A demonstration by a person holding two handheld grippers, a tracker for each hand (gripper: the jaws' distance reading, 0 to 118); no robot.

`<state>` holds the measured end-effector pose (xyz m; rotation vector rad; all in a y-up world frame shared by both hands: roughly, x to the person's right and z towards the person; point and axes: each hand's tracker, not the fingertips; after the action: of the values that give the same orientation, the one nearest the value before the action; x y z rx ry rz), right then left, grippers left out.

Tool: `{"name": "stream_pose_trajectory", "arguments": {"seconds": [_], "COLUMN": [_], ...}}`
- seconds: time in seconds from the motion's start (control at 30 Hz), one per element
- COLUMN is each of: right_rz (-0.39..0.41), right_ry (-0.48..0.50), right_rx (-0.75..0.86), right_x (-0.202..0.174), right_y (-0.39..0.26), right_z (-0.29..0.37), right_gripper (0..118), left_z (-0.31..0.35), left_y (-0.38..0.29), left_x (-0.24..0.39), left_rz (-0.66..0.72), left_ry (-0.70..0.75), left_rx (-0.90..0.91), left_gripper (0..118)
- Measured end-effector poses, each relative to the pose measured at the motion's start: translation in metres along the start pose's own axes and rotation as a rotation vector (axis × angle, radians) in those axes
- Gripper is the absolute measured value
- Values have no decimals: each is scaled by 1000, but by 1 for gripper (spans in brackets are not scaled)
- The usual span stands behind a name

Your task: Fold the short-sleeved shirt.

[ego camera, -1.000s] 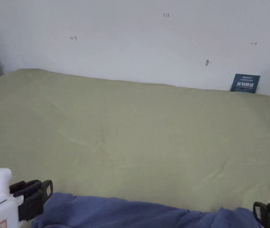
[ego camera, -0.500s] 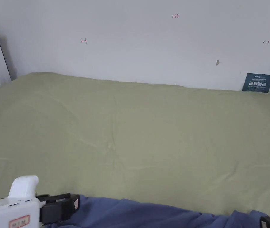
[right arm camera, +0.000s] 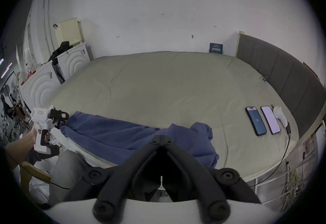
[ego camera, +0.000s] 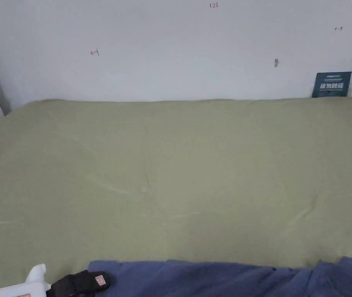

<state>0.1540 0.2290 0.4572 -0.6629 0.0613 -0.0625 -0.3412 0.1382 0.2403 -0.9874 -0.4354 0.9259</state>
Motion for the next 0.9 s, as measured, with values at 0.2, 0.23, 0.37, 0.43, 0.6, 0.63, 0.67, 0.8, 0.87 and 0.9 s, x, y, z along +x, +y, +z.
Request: {"name": "stream_pose_trajectory", "arguments": {"seconds": [0.2,0.23,0.37,0.43,0.6,0.63,0.67,0.8,0.87,0.9], "right_rz": [0,0,6,1,-20,-23,-25,-38,-49,-55], "right_ry": [15,15,11,7,19,20,20,15,9,4], "right_rx": [-23,-22,-7,4,36,40,45,53,56,55], "right_x": [-3,-3,-2,4,9,9,11,17,22,23], "right_y": [-4,-4,-3,-3,-2,-3,-4,-7,-10,-11], "right_z": [-2,0,12,15,24,26,28,34,37,38], "right_gripper": [0,0,0,0,0,0,0,0,0,0], "left_z": [-28,-25,-4,9,-9,-22,-37,-107,-140,-155], "left_y": [-4,-14,-34,-48,-98,-112,-123,-161,-182,-189], "left_x": [2,8,71,111,193,207,217,224,223,220], "left_rz": [-14,-37,-242,-335,-534,-539,-539,-557,-561,-562], "left_ry": [56,92,89,20,-47,-53,-47,-22,-17,-11], "left_rx": [-7,23,100,97,21,-14,-52,-188,-237,-265], "left_gripper": [6,6,6,6,6,6,6,6,6,6]}}
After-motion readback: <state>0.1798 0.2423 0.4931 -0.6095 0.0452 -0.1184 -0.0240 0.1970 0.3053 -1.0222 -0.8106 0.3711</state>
